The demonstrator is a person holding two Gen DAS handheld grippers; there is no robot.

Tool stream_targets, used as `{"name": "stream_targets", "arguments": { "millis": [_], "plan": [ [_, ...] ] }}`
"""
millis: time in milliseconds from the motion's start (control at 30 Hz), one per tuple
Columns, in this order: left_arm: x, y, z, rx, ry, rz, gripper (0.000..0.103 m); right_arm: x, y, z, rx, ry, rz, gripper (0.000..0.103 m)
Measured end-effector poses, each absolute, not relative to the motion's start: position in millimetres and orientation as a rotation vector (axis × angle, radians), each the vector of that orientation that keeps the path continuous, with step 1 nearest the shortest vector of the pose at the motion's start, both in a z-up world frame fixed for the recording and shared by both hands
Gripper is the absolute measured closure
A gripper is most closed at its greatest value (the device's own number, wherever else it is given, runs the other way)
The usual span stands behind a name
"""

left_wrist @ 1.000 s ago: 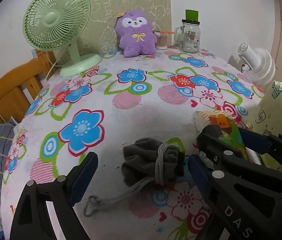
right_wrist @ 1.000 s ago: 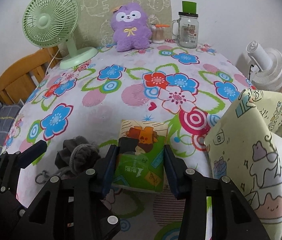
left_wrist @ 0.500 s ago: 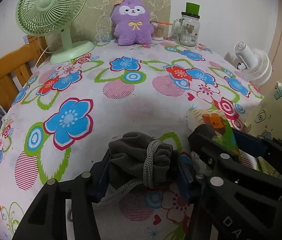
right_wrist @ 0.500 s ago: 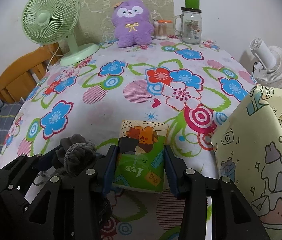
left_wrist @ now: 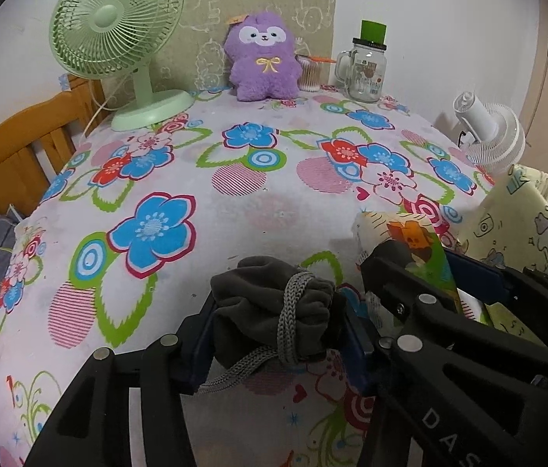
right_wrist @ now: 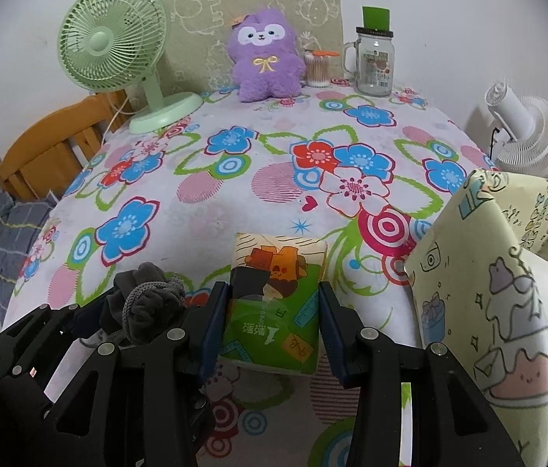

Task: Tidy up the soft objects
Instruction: 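Grasp the gray drawstring pouch with the left tool while the right tool grasps the green tissue pack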

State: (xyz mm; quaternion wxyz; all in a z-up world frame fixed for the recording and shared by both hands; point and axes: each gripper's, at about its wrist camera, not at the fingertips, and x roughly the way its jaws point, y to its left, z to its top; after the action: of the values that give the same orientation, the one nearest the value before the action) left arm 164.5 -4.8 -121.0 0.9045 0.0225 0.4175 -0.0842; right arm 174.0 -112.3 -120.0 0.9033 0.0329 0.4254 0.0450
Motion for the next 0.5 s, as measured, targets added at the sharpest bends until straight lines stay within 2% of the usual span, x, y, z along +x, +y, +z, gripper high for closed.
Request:
{"name": "stream_targets", "arguments": {
  "millis": [500],
  "plan": [
    [128.4, -3.2, -90.7, 0.033, 0.793, -0.137, 0.047, 140.1, -110.6, -88.9, 0.056, 0.813, 0.136, 0.055]
  ]
}}
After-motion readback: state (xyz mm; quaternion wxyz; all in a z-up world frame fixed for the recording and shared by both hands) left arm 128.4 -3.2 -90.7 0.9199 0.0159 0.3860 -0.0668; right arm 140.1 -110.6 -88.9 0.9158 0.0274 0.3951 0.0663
